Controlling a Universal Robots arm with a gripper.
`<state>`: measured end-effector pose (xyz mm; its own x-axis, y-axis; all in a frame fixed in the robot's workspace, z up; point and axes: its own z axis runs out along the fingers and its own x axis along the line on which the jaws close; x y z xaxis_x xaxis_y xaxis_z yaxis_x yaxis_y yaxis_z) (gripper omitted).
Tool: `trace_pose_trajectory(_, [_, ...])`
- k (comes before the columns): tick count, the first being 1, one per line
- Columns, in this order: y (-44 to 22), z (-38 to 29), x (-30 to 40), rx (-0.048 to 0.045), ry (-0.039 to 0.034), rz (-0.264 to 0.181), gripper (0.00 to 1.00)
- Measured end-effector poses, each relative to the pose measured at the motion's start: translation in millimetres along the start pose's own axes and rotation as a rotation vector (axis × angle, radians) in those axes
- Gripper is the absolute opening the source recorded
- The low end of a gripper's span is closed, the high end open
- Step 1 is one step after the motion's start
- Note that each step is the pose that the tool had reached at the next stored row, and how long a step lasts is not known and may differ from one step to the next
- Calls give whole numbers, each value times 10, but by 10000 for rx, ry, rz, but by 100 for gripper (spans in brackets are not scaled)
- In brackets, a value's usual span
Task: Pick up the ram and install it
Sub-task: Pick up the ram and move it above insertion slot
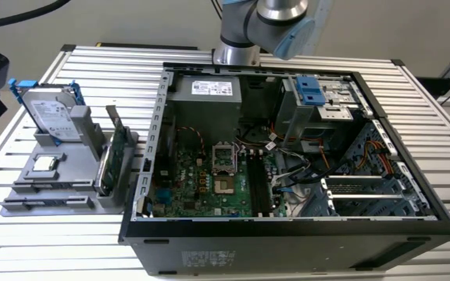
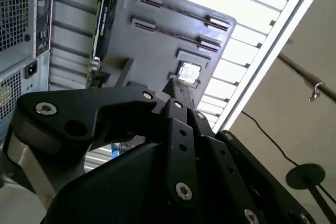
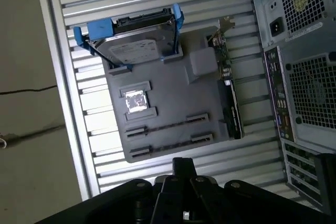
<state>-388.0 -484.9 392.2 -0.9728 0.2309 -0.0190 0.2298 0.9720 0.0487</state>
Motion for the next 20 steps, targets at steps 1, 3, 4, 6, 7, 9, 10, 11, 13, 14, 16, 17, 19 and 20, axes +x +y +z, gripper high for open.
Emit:
trace_pose_trajectory(1, [0,0,0,2,-5,103,0])
trace_pose_trajectory(3, [0,1,0,6,-14,307,0])
trace_pose_trajectory(4, [0,1,0,8,-20,410,0])
trace_pose_trajectory(6, [0,2,1,12,-29,614,0])
trace_pose_trajectory(7, [-1,2,1,14,-34,720,0])
trace_pose_trajectory(9, [-1,3,1,18,-45,930,0])
trace_pose_trajectory(10, [-1,4,1,20,-50,1036,0])
trace_pose_trajectory(11, [-1,4,1,21,-56,1138,0])
trace_pose_trajectory(13, [-1,5,2,26,-65,1346,0])
trace_pose_trajectory(14, [-1,5,2,28,-70,1448,0])
trace_pose_trajectory(16, [-1,6,2,31,-80,1650,0])
trace_pose_trajectory(17, [-1,7,3,32,-85,1744,0])
trace_pose_trajectory(19, [-2,8,4,36,-95,1944,0])
trace_pose_trajectory(20, [-1,8,4,38,-100,2042,0])
